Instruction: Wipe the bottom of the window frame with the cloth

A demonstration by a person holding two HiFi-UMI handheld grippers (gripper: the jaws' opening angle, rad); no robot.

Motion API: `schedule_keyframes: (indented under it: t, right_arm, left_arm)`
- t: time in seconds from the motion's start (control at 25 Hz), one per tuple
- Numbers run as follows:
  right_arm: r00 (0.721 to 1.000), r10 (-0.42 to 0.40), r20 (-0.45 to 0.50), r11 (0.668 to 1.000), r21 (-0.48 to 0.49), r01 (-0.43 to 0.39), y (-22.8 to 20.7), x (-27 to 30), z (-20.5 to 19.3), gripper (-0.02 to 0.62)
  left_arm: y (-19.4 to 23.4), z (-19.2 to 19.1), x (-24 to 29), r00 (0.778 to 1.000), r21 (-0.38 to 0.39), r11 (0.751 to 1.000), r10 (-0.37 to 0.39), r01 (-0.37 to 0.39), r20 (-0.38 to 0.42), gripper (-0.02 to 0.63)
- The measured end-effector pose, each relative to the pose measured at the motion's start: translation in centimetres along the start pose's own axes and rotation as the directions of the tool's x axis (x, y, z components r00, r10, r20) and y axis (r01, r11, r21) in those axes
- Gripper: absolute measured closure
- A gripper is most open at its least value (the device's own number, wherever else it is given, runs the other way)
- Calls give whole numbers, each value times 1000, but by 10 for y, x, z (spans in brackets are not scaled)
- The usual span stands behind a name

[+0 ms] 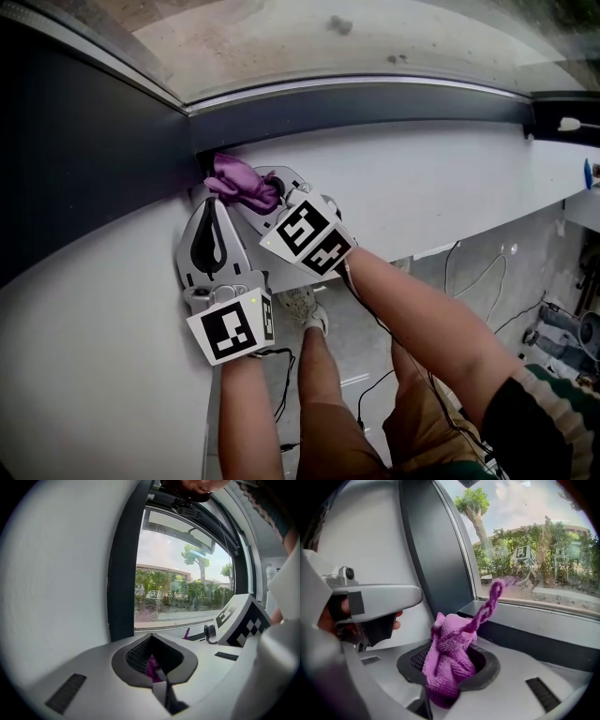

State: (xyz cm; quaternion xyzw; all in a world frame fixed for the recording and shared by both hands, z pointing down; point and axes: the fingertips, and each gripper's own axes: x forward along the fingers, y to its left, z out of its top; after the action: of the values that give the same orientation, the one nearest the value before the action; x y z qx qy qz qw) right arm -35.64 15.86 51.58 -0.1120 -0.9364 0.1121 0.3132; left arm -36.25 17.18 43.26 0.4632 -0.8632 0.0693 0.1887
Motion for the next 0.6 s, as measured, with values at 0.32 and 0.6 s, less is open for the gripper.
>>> schedule_keyframes:
  t: [0.32, 0.6]
  right_arm:
    - [1000, -24, 5, 1000, 18, 24, -3, 3, -5, 469]
    - [999, -47, -19, 999, 18, 47, -7, 2, -13, 468]
  left_arm:
    - [-3, -1, -1, 1000, 12, 1000, -21, 21, -5, 597]
    - [-3, -5, 1, 1000, 14, 1000, -15, 16, -25, 597]
